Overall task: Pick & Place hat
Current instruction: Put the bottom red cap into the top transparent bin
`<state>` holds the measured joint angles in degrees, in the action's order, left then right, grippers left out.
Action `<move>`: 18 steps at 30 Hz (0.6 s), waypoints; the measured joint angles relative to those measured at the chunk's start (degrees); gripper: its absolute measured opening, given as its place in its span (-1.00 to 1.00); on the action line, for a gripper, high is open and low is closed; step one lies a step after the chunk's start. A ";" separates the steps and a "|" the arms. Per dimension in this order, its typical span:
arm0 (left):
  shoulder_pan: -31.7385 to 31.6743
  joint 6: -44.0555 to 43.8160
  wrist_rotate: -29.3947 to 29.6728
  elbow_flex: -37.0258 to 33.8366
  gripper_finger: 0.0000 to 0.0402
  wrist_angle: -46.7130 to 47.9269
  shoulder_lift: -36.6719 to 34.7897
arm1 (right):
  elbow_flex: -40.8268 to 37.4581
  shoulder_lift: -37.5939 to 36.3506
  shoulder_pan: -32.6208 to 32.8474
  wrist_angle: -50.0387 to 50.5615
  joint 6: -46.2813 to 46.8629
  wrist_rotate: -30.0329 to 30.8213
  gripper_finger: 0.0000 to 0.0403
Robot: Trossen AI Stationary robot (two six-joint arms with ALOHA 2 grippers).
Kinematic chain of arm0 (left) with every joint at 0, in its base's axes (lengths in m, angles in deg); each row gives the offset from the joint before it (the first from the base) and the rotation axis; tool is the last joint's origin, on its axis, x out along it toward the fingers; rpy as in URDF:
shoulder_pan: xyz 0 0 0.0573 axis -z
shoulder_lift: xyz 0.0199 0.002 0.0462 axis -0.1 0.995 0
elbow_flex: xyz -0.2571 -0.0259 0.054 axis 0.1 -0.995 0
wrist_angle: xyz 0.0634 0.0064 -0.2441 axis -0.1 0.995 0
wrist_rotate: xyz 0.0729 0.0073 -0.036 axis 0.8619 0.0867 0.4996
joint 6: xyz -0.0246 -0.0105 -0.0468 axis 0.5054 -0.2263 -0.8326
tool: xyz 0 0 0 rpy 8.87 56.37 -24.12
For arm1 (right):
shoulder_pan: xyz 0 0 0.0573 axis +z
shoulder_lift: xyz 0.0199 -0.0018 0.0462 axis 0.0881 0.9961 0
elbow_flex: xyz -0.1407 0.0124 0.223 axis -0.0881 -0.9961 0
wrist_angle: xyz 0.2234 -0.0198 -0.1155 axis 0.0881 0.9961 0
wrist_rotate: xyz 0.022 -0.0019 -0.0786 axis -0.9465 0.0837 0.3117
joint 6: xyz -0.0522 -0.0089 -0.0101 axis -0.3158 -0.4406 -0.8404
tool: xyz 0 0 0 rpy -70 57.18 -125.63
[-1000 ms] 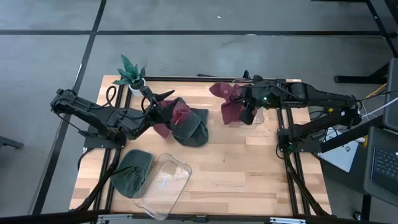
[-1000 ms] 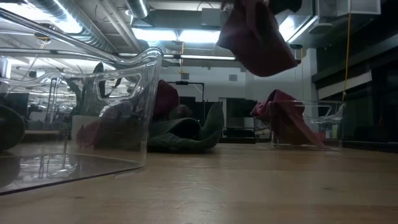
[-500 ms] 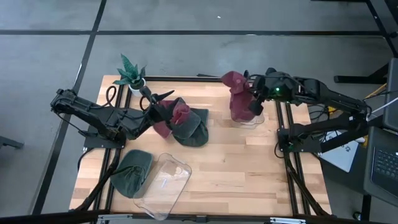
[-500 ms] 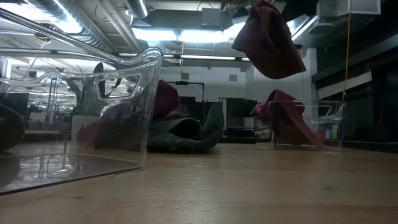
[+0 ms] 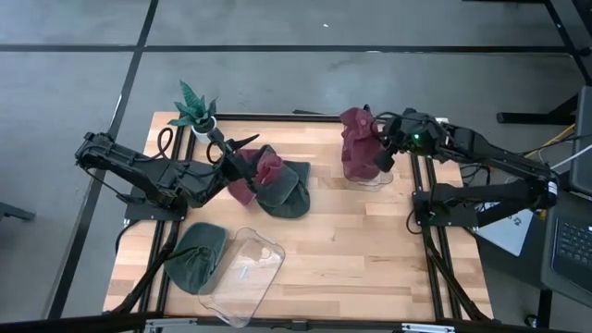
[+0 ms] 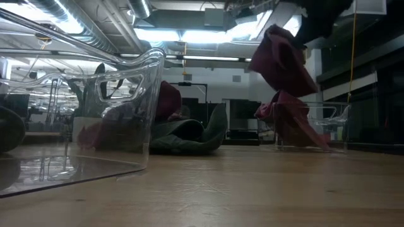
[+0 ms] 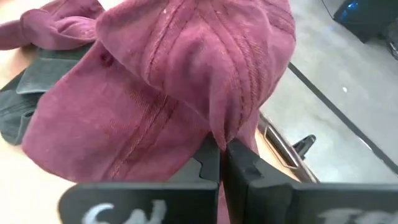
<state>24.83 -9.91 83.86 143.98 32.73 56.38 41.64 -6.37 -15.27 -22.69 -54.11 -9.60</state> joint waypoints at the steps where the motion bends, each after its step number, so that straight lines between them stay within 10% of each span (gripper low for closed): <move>1: 0.00 -0.04 0.00 0.00 -0.29 0.01 0.00 | -1.23 -0.30 -0.43 -1.35 -0.02 -0.02 -0.99; 18: 0.00 -4.33 0.00 0.00 -0.29 0.00 0.00 | -15.74 -0.86 -7.36 -14.66 3.13 -6.34 -0.99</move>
<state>24.83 -14.24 83.86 143.98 32.73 56.38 25.90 -7.22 -22.64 -37.35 -50.99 -15.94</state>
